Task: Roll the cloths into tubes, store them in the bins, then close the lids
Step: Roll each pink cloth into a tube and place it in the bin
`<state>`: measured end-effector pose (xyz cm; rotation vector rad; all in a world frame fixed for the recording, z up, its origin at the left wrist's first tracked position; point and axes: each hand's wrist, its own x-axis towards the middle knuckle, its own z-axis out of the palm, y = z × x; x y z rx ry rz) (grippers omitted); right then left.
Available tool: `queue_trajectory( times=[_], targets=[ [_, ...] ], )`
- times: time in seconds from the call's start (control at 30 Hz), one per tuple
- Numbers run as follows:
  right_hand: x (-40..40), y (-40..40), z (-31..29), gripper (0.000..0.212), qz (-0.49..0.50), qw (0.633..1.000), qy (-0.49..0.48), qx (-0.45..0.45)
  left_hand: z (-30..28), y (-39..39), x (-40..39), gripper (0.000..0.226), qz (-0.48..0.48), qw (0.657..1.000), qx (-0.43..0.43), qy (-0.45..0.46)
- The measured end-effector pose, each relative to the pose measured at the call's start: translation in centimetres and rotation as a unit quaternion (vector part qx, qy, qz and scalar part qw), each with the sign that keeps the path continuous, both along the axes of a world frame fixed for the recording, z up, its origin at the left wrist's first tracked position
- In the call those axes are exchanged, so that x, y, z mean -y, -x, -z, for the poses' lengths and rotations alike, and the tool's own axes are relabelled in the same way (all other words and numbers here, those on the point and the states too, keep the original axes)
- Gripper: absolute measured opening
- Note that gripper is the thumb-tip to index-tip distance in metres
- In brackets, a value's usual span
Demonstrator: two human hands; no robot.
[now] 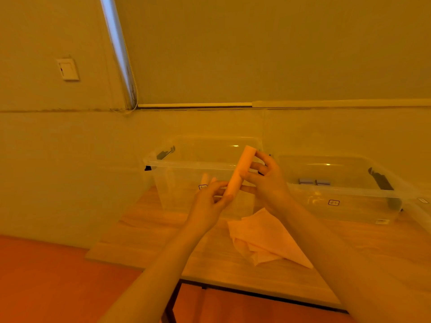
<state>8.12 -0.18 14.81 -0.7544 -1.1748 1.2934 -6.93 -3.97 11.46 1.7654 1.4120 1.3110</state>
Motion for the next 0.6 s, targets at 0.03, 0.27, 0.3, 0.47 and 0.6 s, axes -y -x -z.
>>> queue_trajectory(
  times=[0.03,0.27,0.3,0.47,0.6],
  targets=[
    [-0.4,0.2,-0.3,0.065,0.003,1.000,0.002,0.004,-0.3,0.2,-0.2,0.033,0.000,1.000,-0.004,-0.001],
    [-3.4,1.3,-3.1,0.066,-0.001,0.999,-0.001,0.046,-3.1,0.9,-2.6,0.038,-0.010,0.999,0.017,0.036],
    [-4.0,1.5,-3.5,0.067,0.000,0.999,0.005,0.041,-3.5,1.1,-3.1,0.037,-0.011,0.999,0.015,0.033],
    [-7.4,2.8,-5.8,0.067,-0.002,0.999,0.042,-0.018,-6.3,3.0,-6.5,0.036,-0.018,0.999,-0.034,-0.008],
    [-10.3,4.5,-6.9,0.069,0.002,0.998,0.060,-0.037,-8.2,5.2,-9.2,0.038,-0.009,0.996,-0.090,-0.024]
  ],
)
